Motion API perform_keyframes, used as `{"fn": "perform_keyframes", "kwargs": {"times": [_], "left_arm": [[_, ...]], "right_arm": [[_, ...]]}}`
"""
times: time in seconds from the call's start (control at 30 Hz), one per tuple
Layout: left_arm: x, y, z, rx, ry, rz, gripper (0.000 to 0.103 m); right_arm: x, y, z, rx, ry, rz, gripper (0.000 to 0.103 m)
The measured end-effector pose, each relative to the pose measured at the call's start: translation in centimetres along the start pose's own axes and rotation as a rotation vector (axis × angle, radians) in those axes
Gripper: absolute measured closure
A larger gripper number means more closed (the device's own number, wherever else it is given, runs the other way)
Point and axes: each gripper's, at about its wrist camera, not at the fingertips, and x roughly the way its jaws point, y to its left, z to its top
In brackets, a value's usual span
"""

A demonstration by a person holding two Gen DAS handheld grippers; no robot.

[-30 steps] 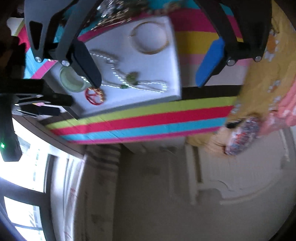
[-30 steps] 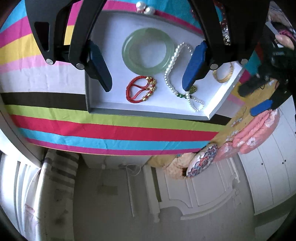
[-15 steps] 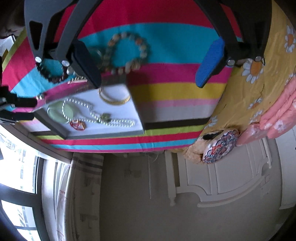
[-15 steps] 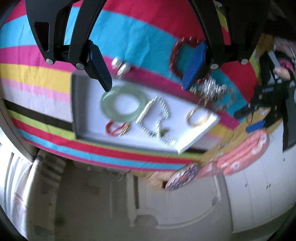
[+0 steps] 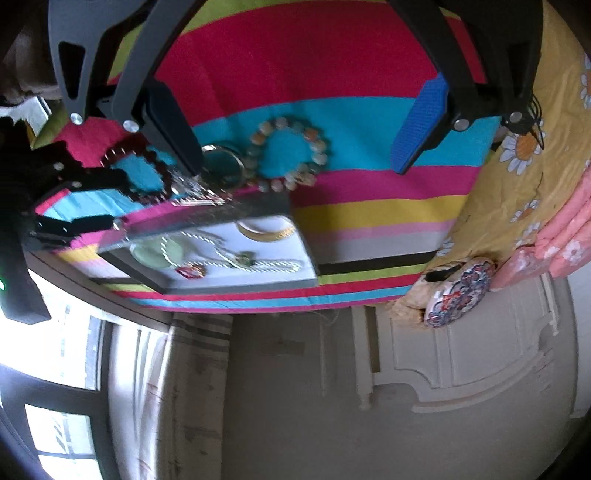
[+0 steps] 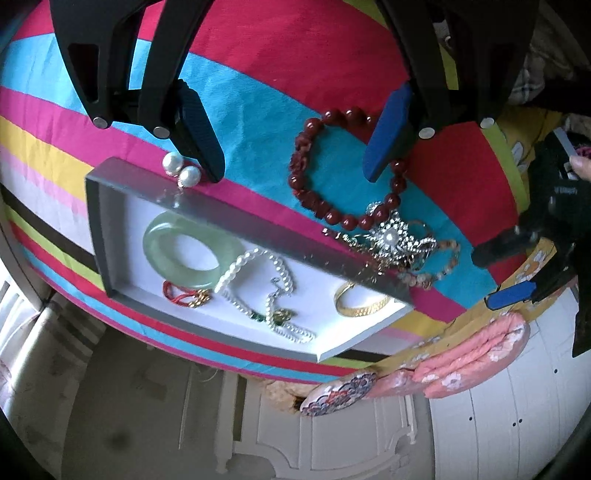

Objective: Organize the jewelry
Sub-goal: 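Grasp the dark red bead bracelet with the right gripper, then carry the bead bracelet toward the tray with the right gripper while the left grasps the silver brooch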

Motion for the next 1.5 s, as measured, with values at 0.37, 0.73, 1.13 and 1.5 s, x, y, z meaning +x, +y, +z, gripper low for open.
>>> {"fn": "perform_keyframes", "kwargs": {"times": [0.37,0.73,1.13,1.5], "left_arm": [[0.7,-3.7,-1.4,0.130,0.013,-0.012,0.003],[0.2,-4.0,-0.7,0.132,-0.028,-0.070,0.003],[2.0,-8.4,1.0,0.588,-0.011,-0.193,0.015],[5.1,-7.4,2.5,0.576,0.232,-0.488,0.056]], "right_arm": [[0.2,0.9,-0.7,-0.026,0.035,0.014,0.082],[-2.7,3.1,-1.6,-0.178,-0.095,-0.187,0.091],[-4.5,2.2,-1.1,-0.183,-0.182,-0.267,0.091],[-4.7,0.6,-1.4,-0.108,-0.192,-0.246,0.091]]}}
